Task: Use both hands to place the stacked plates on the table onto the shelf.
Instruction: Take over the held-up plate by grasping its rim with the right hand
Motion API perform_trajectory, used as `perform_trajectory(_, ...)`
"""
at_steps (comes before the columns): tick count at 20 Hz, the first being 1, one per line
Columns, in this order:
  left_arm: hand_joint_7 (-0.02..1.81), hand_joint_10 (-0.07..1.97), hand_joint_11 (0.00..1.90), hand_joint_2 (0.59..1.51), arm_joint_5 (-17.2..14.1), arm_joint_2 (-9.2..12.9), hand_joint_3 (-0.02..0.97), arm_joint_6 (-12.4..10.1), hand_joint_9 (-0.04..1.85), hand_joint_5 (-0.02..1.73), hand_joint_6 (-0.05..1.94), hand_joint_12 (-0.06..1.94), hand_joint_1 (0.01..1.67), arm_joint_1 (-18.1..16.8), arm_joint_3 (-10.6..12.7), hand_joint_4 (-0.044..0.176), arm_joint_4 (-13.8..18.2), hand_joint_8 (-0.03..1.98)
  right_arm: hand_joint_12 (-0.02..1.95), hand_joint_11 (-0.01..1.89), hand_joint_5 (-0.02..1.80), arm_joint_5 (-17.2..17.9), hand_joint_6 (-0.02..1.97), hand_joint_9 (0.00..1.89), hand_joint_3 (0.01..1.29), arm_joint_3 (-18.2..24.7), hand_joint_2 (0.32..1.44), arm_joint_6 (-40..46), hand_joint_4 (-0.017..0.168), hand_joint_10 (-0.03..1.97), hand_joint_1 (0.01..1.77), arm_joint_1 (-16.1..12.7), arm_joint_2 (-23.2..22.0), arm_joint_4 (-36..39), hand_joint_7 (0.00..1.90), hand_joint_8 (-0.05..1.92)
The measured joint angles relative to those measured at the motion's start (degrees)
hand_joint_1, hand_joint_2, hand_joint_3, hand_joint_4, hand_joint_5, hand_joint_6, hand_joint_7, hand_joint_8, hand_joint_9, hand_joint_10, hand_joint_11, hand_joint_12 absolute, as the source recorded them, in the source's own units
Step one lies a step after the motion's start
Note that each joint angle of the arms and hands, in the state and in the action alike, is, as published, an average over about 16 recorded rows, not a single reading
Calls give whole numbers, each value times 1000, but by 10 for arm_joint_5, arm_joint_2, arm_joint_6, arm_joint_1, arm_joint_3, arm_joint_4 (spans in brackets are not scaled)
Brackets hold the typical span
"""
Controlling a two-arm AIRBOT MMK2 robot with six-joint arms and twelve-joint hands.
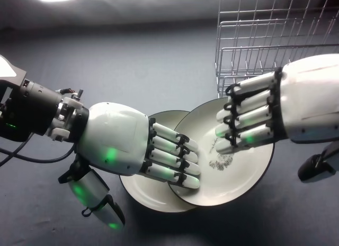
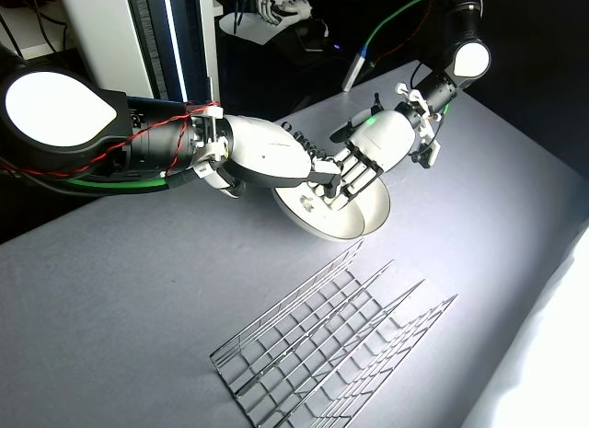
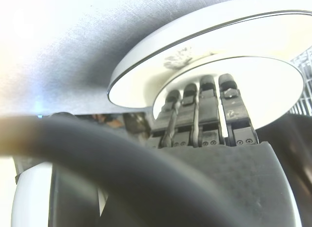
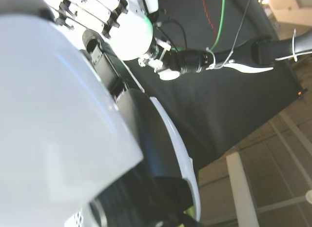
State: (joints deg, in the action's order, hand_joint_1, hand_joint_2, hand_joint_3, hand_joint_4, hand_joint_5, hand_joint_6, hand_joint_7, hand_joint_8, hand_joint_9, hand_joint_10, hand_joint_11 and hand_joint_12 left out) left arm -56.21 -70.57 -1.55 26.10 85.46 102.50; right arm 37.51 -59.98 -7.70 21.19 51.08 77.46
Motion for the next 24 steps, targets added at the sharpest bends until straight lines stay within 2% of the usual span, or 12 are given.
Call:
perform_trajectory(14, -14, 7, 15, 1125, -6, -4, 11, 0, 21, -15, -29, 4, 13, -3, 9, -8, 1, -22, 1166, 14, 453, -15, 15, 431, 14, -58, 947, -2, 4, 40, 959, 21, 78, 13, 445, 5)
perform_trajectory(20, -14, 6, 15, 1121, -7, -6, 11, 0, 20, -15, -29, 4, 12, -3, 12, -7, 2, -21, 1250, 46, 542, -20, 13, 520, 15, -73, 952, -5, 2, 56, 1030, 26, 100, 8, 545, 7)
perform_trajectory(24, -14, 7, 15, 1120, -8, -6, 11, 0, 20, -16, -29, 4, 13, -4, 13, -7, 2, -21, 1302, 176, 647, -20, 33, 631, 15, -78, 957, -8, -2, 231, 1095, 27, 109, 4, 653, 78)
